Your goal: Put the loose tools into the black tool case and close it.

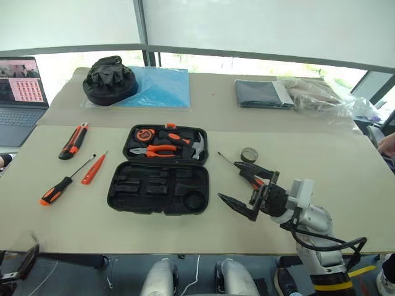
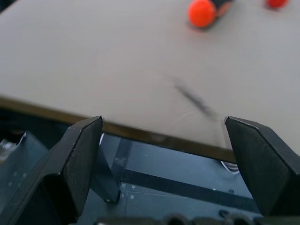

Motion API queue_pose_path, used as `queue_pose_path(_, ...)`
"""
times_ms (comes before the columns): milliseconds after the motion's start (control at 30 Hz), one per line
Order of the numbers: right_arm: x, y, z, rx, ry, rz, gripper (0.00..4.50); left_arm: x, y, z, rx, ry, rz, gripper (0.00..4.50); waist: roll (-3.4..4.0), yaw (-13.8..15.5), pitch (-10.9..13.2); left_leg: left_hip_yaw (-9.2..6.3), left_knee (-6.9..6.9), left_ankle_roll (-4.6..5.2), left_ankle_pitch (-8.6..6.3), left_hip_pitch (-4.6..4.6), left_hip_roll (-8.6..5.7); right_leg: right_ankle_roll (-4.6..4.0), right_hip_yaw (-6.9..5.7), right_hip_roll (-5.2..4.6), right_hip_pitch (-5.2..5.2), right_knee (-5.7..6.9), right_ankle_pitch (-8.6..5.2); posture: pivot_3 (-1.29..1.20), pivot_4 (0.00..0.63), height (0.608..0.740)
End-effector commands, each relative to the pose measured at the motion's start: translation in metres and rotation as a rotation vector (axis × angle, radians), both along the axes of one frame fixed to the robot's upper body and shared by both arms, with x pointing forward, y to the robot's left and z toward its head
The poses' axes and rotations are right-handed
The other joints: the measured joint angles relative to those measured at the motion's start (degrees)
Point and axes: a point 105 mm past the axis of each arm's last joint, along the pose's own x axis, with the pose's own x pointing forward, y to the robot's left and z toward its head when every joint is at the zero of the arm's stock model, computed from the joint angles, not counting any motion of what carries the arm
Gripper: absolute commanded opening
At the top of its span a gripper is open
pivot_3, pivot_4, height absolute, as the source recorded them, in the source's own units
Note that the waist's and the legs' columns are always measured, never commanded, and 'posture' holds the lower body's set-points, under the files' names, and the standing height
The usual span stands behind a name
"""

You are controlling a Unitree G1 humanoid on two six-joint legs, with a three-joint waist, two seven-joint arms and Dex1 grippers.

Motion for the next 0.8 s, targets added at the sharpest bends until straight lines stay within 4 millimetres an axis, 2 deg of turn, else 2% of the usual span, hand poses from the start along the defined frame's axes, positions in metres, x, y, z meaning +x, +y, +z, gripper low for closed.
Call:
queue_pose_path(33, -0.008, 0.004, 0.016, 0.04, -0.081, 0.048, 4.5, 0.021, -0.002, 0.032, 0.007, -0.067, -0.045, 4.47, -0.03, 0.07, -0.02, 0.0, 0.01, -0.01, 0.0, 0.01, 0.0, 0.0, -0.01, -0.01, 0.01, 0.0, 0.01, 0.0, 0.15, 0.74)
queue_pose_path(67, -0.008, 0.005, 0.018, 0.042, -0.086, 0.054, 4.5, 0.026, -0.003, 0.035, 0.007, -0.064, -0.06, 4.47, -0.03, 0.07, -0.02, 0.01, 0.02, -0.01, 0.0, 0.01, 0.0, 0.0, 0.0, -0.01, 0.03, 0.0, 0.02, 0.0, 0.15, 0.74)
queue_pose_path(167, -0.011, 0.007, 0.024, 0.034, -0.103, 0.076, 4.5, 0.059, -0.01, 0.054, 0.078, 0.0, -0.178, 4.47, -0.04, 0.07, -0.02, 0.04, 0.01, -0.02, 0.0, 0.06, -0.01, -0.11, 0.02, 0.02, 0.08, 0.08, 0.08, 0.0, 0.15, 0.74)
queue_pose_path(300, -0.015, 0.007, 0.021, 0.015, -0.086, 0.08, 4.5, 0.099, -0.004, 0.071, 0.155, 0.106, -0.238, 4.47, -0.02, -0.04, -0.01, 0.13, -0.02, -0.03, 0.01, 0.18, 0.01, -0.31, 0.11, 0.13, 0.25, 0.09, 0.18, 0.0, 0.15, 0.74)
queue_pose_path(433, -0.015, 0.006, 0.015, 0.0, -0.079, 0.073, 4.5, 0.127, -0.008, 0.062, 0.143, 0.252, -0.323, 4.47, 0.04, -0.27, 0.03, 0.17, -0.02, 0.28, 0.2, 0.2, 0.03, -0.32, 0.11, 0.27, 0.27, 0.16, 0.28, 0.0, 0.15, 0.74)
queue_pose_path(533, -0.014, 0.005, 0.015, -0.003, -0.089, 0.05, 4.5, 0.139, -0.007, 0.047, 0.159, 0.326, -0.359, 4.47, 0.05, -0.88, 0.04, 0.31, -0.04, 0.15, 0.13, 0.21, 0.23, -0.18, 0.22, 0.47, 0.23, 0.14, 0.38, 0.0, 0.15, 0.74)
queue_pose_path(700, -0.013, 0.001, 0.013, -0.016, -0.093, 0.019, 4.5, 0.152, -0.006, 0.034, 0.149, 0.363, -0.363, 4.47, -0.09, -1.0, -0.05, 0.3, -0.09, -0.23, 0.01, 0.21, 0.55, -0.58, 0.16, 0.88, 0.09, 0.32, 0.23, 0.0, 0.15, 0.74)
queue_pose_path(800, -0.012, -0.003, 0.013, -0.023, -0.092, -0.014, 4.5, 0.153, -0.011, 0.031, 0.136, 0.354, -0.387, 3.72, -0.01, -1.01, 0.01, 0.3, -0.18, -0.27, 0.01, 0.25, 0.56, -0.67, 0.15, 0.88, 0.05, 0.41, 0.18, 0.0, 0.15, 0.74)
